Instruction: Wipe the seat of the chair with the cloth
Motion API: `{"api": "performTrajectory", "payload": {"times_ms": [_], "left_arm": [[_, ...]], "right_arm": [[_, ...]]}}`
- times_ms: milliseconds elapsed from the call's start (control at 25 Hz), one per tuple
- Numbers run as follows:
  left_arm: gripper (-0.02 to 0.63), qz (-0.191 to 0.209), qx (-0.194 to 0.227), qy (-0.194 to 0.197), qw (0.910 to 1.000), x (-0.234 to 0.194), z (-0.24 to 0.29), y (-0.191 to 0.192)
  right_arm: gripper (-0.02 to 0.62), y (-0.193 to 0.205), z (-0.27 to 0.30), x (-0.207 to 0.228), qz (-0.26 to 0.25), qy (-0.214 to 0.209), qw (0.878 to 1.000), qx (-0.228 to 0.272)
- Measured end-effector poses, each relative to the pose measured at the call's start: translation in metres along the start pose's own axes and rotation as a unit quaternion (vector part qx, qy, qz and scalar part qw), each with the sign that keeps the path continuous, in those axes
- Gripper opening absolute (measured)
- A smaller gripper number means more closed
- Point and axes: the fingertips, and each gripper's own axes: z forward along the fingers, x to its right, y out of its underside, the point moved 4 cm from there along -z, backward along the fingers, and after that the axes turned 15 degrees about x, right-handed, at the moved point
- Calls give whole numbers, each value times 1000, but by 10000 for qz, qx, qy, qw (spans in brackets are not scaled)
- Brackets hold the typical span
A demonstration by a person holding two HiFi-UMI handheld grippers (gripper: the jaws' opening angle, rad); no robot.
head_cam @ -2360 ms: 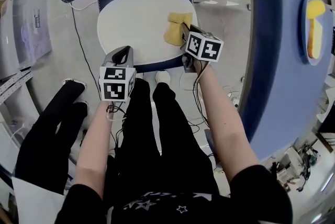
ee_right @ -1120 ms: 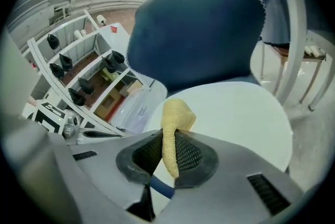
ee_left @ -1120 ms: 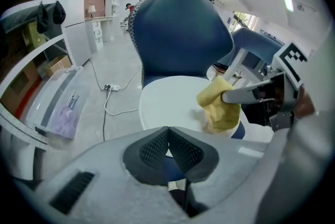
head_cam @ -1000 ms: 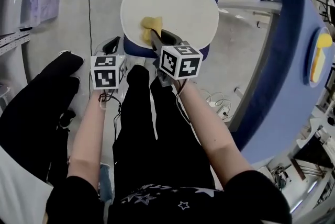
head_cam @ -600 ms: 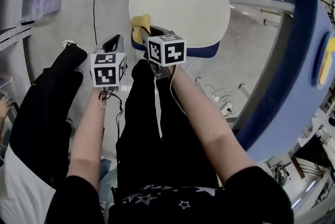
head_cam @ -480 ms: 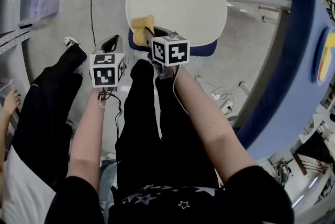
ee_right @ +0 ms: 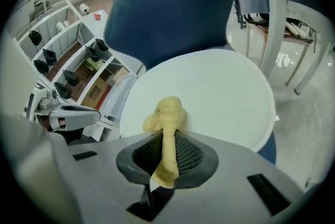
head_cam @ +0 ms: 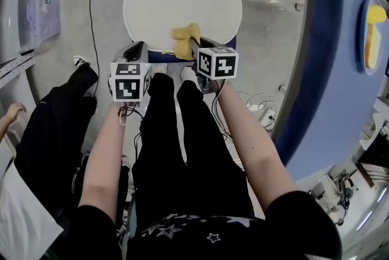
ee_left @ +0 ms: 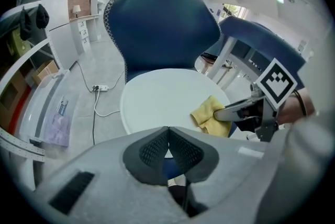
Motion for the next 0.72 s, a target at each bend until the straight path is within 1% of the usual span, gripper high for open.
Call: {"api": "performTrajectory", "payload": {"times_ms": [200,360,480,600,720], "left_arm": [[20,137,-7,174,9998,41,12,-9],[20,284,-27,327,9991,72,18,-12],[19,358,-21,349,9987,90,18,-15],[20,313,-2,298,9991,107,14,-19],[20,319,6,260,9992,119,7,-22]], "right_arm": [[46,-10,-31,58,122,411,9989,165],[46,-18,-48,94,168,653,9972,309],[46,-23,-60,113,202,759,9962,380],[46,-24,-69,123,203,779,9960,379],[46,-23,-76,129,274,885,9951,353]]}}
